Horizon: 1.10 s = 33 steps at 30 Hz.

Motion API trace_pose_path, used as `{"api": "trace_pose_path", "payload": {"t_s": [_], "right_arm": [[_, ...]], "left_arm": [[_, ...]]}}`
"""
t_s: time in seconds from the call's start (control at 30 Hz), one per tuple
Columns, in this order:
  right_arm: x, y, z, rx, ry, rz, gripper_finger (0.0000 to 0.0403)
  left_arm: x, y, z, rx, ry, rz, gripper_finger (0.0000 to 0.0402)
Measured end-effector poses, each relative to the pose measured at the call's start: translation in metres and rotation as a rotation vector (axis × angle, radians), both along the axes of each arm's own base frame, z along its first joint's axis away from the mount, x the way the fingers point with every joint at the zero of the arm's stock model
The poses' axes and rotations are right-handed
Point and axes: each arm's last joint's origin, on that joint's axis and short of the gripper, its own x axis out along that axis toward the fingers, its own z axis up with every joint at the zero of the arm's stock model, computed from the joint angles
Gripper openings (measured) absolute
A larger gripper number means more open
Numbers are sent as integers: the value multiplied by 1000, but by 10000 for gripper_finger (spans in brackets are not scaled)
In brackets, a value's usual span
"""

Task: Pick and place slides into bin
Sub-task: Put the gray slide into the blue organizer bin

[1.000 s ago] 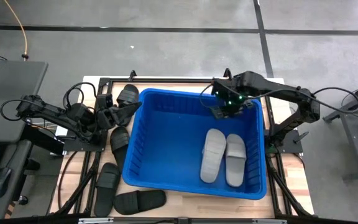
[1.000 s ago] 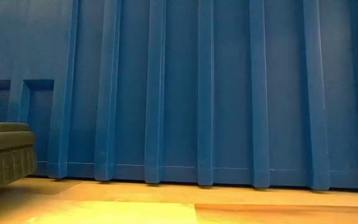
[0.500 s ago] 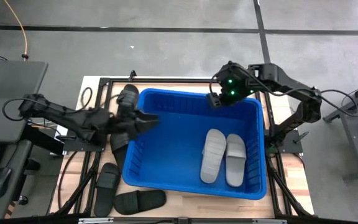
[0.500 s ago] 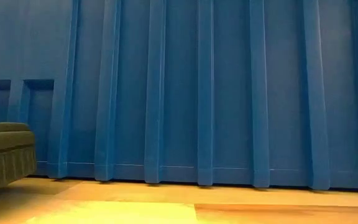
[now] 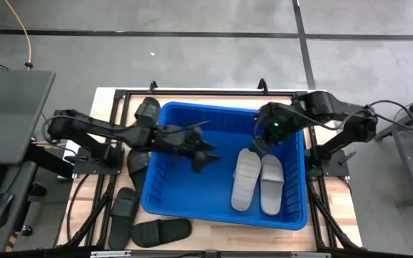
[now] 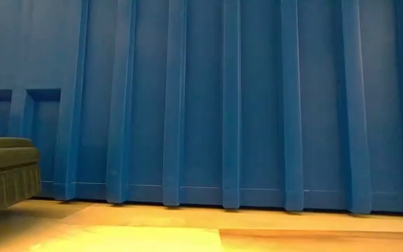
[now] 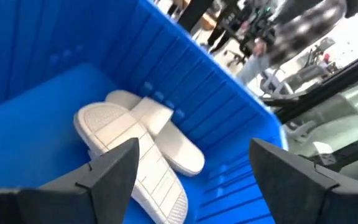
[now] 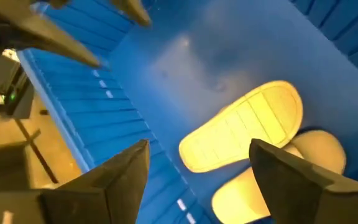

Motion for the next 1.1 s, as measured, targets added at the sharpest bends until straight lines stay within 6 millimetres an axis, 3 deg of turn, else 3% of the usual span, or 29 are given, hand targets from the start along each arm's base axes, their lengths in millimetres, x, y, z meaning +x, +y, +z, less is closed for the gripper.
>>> {"api": "trace_pose_path", "payload": {"t_s": [0.33, 0.53, 0.67, 0.77, 1.1], "right_arm": [[-24, 20, 14, -83, -93, 18, 257], [-27, 22, 19, -84, -138, 23, 257], [-28, 22, 20, -94, -149, 19, 257], [-28, 21, 20, -110, -155, 26, 257], [-23, 21, 24, -147, -226, 28, 256]], "left_arm": [[49, 28, -57, -131, 151, 29, 292], [70, 41, -71, -205, 167, 8, 292], [77, 46, -74, -206, 168, 60, 292], [78, 52, -89, -246, 220, 81, 292], [80, 54, -108, -279, 283, 159, 292]]}}
